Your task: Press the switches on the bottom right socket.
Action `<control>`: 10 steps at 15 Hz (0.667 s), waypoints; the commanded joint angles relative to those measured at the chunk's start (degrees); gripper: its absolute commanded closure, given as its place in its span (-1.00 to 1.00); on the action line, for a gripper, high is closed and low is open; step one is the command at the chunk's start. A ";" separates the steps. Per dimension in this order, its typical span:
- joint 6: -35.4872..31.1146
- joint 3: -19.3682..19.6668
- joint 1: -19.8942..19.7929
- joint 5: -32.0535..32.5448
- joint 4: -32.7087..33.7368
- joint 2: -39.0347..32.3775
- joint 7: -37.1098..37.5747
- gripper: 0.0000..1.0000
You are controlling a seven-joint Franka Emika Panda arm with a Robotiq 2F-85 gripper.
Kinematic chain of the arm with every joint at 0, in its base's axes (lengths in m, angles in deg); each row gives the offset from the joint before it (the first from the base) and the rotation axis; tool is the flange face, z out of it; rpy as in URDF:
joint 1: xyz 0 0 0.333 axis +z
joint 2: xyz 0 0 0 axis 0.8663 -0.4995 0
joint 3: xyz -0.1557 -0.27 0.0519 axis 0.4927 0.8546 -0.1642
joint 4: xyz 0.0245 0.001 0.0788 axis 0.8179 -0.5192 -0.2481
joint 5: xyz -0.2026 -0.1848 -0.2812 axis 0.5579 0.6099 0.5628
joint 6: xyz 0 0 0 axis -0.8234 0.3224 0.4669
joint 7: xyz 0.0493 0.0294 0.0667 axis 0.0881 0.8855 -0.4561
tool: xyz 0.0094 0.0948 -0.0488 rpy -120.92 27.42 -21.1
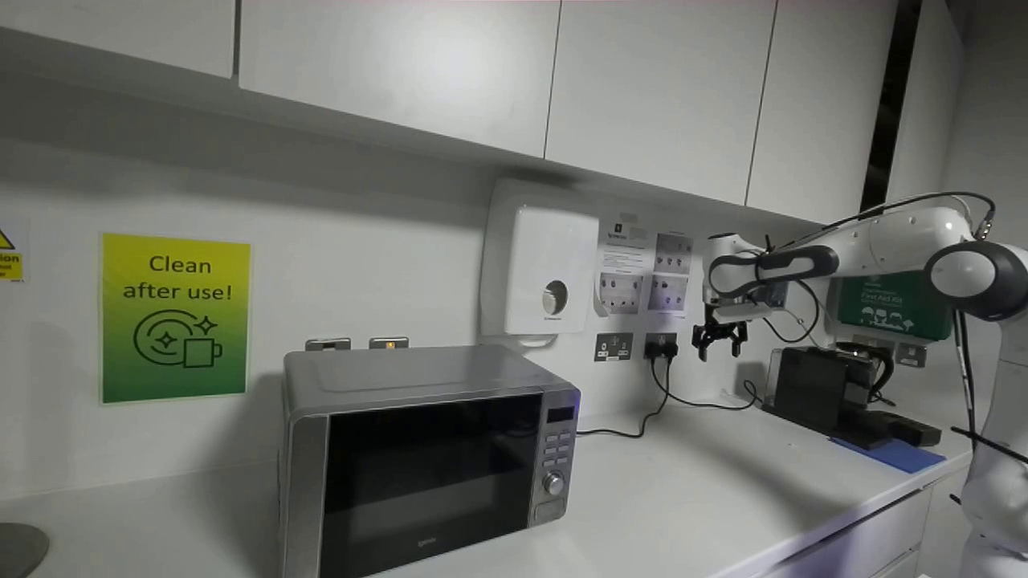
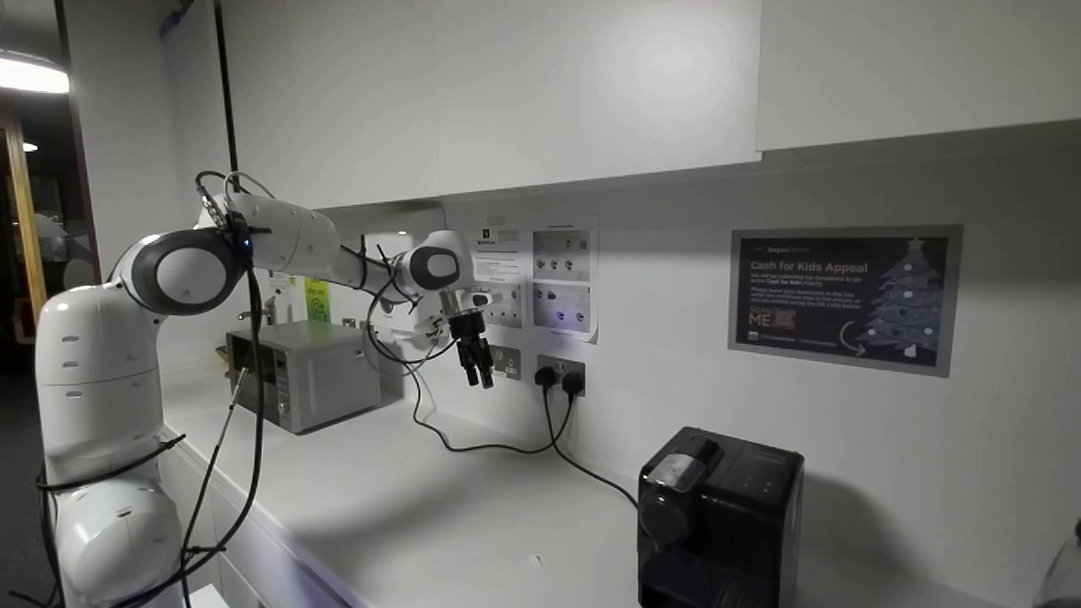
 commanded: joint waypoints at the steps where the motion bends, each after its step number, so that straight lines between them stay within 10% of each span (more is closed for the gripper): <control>1: -2.19 0.40 -0.28 -3.15 0.76 -1.25 4.43 -1.00; 10: -9.22 3.08 -1.04 -11.21 6.97 -7.53 14.81 -1.00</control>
